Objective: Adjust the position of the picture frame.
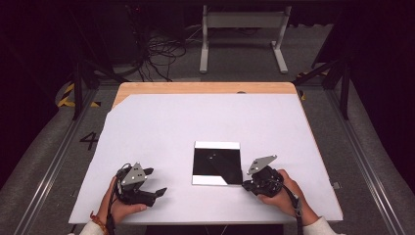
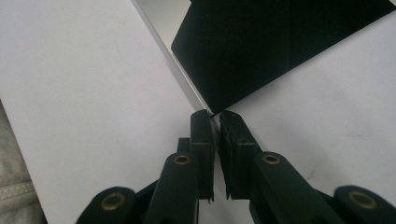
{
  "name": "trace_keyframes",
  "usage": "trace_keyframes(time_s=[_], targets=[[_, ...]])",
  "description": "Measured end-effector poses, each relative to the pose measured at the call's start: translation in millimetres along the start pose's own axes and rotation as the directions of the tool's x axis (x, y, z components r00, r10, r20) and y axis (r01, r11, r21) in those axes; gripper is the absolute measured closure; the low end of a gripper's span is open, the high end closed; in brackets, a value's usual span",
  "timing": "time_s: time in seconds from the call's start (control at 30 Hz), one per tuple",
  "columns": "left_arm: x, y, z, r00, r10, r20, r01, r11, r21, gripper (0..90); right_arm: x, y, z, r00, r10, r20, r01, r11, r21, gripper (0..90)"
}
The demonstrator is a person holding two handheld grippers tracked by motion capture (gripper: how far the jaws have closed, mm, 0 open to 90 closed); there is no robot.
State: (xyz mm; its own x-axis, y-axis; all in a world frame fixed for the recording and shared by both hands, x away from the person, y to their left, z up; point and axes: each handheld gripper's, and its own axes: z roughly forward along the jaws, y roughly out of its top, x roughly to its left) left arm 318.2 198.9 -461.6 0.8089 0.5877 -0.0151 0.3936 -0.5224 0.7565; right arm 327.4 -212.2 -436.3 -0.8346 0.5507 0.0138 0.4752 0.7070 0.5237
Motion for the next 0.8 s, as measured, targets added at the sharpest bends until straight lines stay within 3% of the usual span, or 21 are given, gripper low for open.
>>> trace_keyframes(time_s=[0.17,0.57,0.8], targets=[[0.5,-0.5,2.9,1.0,0.0,0.005,0.0,0.9999,0.011,18.1,0.3,1.0,0.3,0.9999,-0.015,0.008,0.015,1.0,0.001,85.8],[-1.2,-0.2,4.4,0.9995,-0.003,0.033,0.003,1.0,0.008,18.0,-1.3,-1.8,-1.3,1.0,-0.002,-0.003,0.002,0.999,-0.035,86.3],[-2.2,-0.7,5.5,0.9996,0.005,0.029,-0.006,0.9998,0.019,18.0,-3.9,-4.2,-3.0,0.9996,0.013,-0.024,-0.015,0.998,-0.067,86.2]])
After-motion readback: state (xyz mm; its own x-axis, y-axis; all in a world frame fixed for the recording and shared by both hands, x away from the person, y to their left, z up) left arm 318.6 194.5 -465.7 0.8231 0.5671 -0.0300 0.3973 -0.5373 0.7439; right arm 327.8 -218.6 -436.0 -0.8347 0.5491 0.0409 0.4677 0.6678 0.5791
